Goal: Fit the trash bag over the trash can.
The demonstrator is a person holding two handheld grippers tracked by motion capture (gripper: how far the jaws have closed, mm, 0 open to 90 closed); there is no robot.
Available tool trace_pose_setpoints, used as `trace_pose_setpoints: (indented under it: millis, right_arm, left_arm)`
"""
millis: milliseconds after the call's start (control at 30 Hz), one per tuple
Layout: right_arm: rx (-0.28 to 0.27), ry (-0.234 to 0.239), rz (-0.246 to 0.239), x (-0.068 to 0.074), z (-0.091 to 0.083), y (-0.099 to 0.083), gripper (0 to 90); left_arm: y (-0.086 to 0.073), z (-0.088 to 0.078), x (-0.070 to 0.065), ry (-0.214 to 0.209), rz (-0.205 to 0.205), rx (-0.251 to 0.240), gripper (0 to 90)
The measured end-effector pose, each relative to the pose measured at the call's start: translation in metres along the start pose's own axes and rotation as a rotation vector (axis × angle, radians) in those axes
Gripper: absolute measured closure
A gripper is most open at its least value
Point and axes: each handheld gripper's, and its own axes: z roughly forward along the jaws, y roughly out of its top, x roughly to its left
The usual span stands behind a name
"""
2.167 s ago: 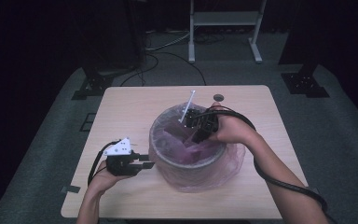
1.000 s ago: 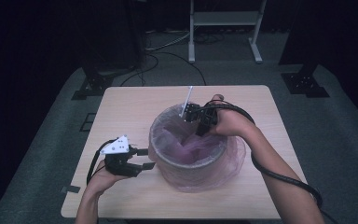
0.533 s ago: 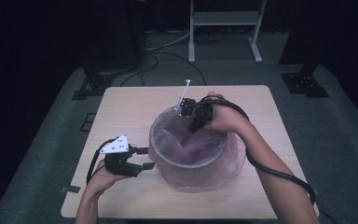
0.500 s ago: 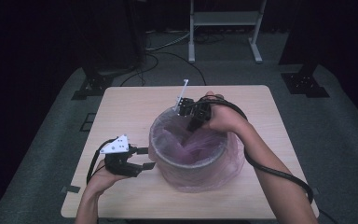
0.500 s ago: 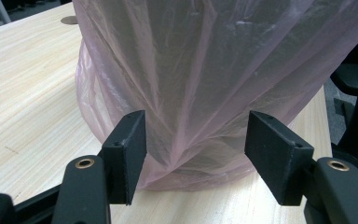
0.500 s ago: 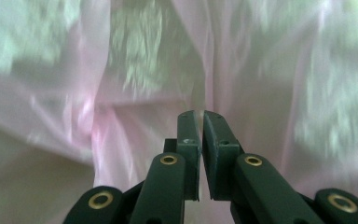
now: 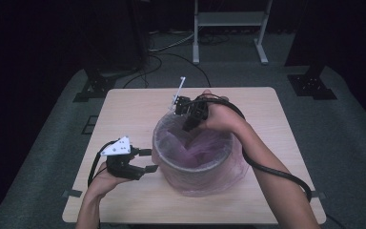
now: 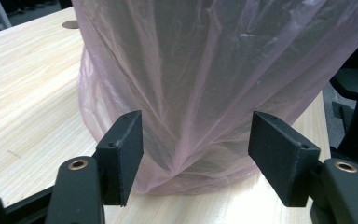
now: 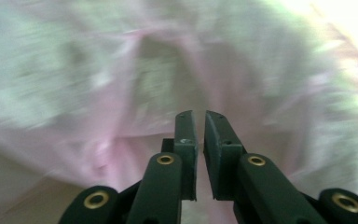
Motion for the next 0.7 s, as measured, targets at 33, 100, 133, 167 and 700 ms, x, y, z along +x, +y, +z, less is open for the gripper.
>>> trace_pose_setpoints:
  millis: [33, 100, 133, 167, 700]
  right_arm:
    - [-0.001, 0.001, -0.015, 0.006, -0.002, -0.001, 82.9]
    - [-0.014, 0.029, -0.033, 0.016, -0.003, -0.001, 82.9]
    - [-0.015, 0.048, -0.051, 0.023, -0.001, 0.001, 82.9]
    - [-0.013, 0.062, -0.064, 0.029, 0.001, 0.003, 82.9]
    - [-0.058, 0.117, -0.081, 0.043, 0.005, 0.006, 73.2]
  left_arm:
    - [0.0, 0.0, 0.0, 0.0, 0.001, 0.0, 34.2]
    - [0.0, 0.0, -0.001, 0.002, -0.002, -0.002, 34.1]
    - [0.0, 0.0, -0.001, 0.003, -0.002, -0.001, 33.5]
    - [0.0, -0.001, 0.0, 0.004, -0.003, 0.0, 33.0]
    - [-0.001, -0.003, 0.001, 0.012, -0.013, 0.0, 28.3]
